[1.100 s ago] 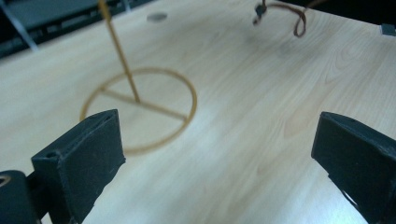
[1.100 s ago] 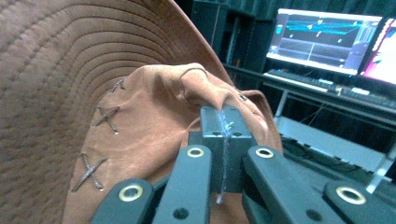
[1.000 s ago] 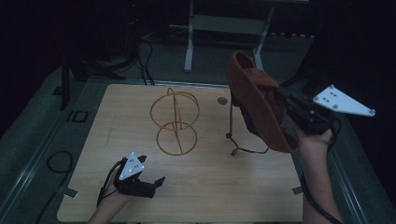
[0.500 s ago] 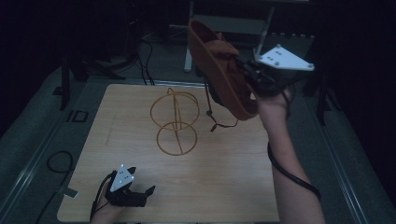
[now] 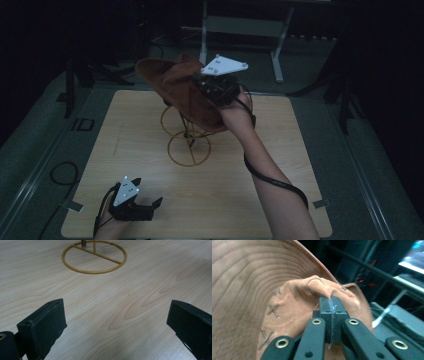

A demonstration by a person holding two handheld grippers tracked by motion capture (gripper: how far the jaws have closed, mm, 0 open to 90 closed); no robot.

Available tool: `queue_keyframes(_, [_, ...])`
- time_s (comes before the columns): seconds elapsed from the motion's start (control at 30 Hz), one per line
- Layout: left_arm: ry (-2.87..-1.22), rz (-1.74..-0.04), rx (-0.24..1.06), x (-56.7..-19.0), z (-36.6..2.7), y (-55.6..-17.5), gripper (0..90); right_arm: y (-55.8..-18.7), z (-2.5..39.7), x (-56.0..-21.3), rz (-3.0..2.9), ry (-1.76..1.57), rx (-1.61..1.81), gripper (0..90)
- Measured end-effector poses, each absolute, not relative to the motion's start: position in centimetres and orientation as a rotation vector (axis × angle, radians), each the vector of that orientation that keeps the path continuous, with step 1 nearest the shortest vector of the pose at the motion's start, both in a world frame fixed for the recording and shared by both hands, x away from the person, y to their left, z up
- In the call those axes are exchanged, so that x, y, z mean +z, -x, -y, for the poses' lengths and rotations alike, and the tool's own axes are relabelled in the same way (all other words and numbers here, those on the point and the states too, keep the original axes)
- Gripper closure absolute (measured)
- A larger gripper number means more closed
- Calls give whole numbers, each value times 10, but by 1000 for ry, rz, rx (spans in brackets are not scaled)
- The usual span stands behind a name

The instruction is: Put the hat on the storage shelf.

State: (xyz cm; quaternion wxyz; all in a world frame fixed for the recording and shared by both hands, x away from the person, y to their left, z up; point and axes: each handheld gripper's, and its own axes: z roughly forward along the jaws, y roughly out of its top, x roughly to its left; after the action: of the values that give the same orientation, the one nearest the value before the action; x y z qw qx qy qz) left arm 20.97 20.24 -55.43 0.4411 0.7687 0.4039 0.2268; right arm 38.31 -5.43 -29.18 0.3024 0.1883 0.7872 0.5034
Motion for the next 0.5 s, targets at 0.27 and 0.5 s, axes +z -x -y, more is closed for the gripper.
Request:
queue_keyframes(0.27, [-1903,-1006,552,-555,-203,-210,26,-383,34,-319,-2259,-453,1374,900])
queue_keyframes(0.5, [-1921,-1004,548,-558,-200,-211,26,-388,33,-340,-2356,-488,1397,900])
